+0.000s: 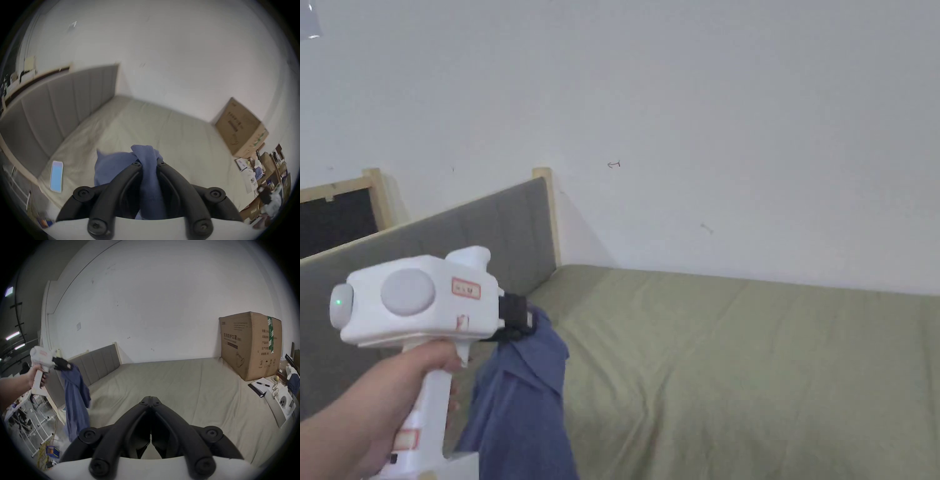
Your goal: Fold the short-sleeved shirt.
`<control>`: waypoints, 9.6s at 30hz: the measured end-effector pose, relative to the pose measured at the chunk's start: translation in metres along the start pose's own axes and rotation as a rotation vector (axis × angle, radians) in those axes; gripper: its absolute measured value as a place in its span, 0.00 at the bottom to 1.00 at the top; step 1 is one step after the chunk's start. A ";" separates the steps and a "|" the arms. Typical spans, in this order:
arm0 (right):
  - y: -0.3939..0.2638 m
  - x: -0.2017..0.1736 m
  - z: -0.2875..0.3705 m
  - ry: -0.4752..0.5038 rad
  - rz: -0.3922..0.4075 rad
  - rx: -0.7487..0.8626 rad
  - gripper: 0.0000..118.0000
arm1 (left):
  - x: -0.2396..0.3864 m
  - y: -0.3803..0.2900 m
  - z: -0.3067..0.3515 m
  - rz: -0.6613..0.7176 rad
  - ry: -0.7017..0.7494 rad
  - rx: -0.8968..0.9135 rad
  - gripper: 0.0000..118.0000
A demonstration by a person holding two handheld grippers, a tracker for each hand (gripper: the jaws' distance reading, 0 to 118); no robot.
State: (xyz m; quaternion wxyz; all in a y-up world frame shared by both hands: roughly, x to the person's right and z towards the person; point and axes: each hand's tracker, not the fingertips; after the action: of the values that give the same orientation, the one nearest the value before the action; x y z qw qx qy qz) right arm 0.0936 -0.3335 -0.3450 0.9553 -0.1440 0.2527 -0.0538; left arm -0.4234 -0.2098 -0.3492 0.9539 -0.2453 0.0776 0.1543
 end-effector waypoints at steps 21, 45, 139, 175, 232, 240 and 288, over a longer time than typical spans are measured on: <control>0.011 0.101 0.092 -0.236 -0.043 0.098 0.00 | 0.345 -0.091 -0.110 -0.458 -0.477 -0.337 0.07; -0.008 0.102 0.074 -0.256 -0.028 0.057 0.00 | 0.246 -0.192 -0.031 -0.382 -0.218 0.097 0.98; 0.238 0.200 0.028 -0.047 -0.289 -0.160 0.02 | 0.161 -0.006 0.008 -0.126 -0.170 0.175 0.04; 0.348 0.189 -0.169 -0.318 0.015 0.260 0.02 | 0.217 0.128 -0.151 -0.175 0.073 0.485 0.04; -0.017 0.108 0.055 -0.220 -0.170 -0.071 0.00 | 0.103 -0.219 -0.002 -0.002 -0.056 0.016 0.00; -0.004 0.107 0.012 -0.188 -0.131 -0.154 0.00 | 0.088 -0.136 -0.164 -0.120 -0.143 -0.386 0.00; -0.074 0.366 -0.247 -0.583 -0.341 -1.004 0.74 | 0.091 -0.158 -0.271 -0.106 -0.121 -0.448 0.02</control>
State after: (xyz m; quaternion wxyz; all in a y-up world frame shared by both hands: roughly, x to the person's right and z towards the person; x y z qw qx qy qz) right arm 0.2853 -0.5292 -0.6993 0.7784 -0.6244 -0.0514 -0.0388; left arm -0.3049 -0.4508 -0.5345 0.8854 -0.4450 -0.0288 0.1317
